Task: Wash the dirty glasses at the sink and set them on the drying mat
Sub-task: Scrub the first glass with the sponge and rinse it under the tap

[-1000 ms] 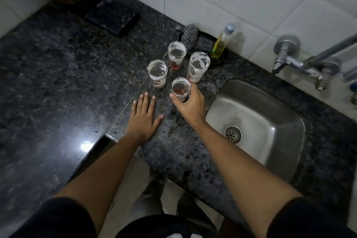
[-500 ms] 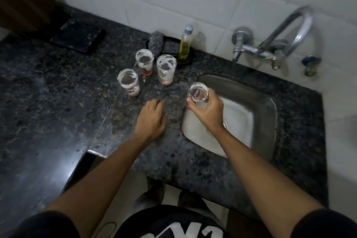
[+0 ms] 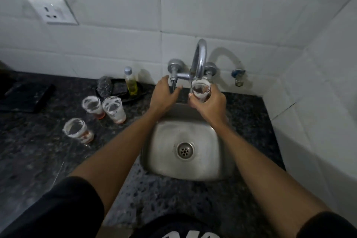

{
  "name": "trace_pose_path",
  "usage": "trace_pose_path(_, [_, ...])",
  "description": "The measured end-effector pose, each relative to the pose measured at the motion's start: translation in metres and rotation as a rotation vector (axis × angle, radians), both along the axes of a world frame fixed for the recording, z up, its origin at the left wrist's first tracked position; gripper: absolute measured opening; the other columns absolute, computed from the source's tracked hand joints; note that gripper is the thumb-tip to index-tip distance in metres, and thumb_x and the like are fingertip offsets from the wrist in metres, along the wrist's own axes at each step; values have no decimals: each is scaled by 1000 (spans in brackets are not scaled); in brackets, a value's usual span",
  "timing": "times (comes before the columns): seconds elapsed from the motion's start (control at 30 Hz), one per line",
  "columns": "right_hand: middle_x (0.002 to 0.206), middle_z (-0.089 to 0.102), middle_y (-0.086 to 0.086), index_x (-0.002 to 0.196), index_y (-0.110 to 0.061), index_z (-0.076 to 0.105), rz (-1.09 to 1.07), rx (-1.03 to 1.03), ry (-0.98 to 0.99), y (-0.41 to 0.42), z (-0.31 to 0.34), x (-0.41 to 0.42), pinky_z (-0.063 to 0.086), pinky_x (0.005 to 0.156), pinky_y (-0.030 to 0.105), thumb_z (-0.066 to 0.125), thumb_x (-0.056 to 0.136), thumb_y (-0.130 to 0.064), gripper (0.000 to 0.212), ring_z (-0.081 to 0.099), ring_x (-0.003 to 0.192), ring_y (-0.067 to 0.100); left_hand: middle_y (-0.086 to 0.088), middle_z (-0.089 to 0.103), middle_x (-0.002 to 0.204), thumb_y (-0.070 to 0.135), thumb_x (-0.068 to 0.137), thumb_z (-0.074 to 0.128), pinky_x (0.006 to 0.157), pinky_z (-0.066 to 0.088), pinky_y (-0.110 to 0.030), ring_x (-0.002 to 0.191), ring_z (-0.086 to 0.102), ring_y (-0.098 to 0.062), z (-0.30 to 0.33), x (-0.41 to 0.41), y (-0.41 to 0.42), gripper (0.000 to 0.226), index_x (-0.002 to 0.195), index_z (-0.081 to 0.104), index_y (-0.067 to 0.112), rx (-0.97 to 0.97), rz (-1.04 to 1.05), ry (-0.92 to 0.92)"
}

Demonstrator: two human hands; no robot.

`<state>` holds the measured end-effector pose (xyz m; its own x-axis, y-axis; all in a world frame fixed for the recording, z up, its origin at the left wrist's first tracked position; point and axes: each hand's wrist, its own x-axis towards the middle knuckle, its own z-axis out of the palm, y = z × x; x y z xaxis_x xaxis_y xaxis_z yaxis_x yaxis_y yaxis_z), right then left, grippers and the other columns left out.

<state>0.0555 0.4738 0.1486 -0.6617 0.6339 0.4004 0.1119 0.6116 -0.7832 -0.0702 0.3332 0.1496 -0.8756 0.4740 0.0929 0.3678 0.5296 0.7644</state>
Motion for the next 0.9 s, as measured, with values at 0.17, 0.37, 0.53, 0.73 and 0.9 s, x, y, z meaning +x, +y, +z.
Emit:
trace_pose_path(0.17, [94,74,-13,108,-23,69,16,1,-53,13,8,-16,61,74,33,85,74,-56,49,70,83,2,-25,68,125,34,109,51,86,44,-40,117,63,-43,-1,-28,45,42,128,59,-2,9,144,-160])
trace_pose_path(0.37, [93,75,-11,106,-23,69,6,-29,-77,20,6,-30,61,71,30,85,72,-56,50,71,81,1,-25,72,108,16,105,52,76,42,-39,103,66,-43,-23,-37,56,25,108,67,-3,34,224,-200])
trace_pose_path(0.53, [98,74,-12,113,-23,68,12,-25,-92,15,0,-31,60,74,23,85,74,-57,54,70,85,1,-12,64,77,11,98,59,67,51,-46,73,60,-26,-36,-43,49,15,88,68,4,243,293,-339])
trace_pose_path(0.73, [92,72,-11,104,-22,66,3,-42,-82,6,-2,-35,61,74,32,85,73,-53,48,70,82,4,-9,65,85,4,101,54,67,50,-35,71,60,-18,-30,-39,46,21,114,67,14,380,296,-426])
trace_pose_path(0.9, [93,71,-12,108,-22,65,13,-55,-95,5,0,-33,59,70,21,87,74,-50,50,68,81,-1,-19,69,122,9,105,54,89,59,-42,97,68,-27,-34,-45,47,42,146,56,4,387,342,-503])
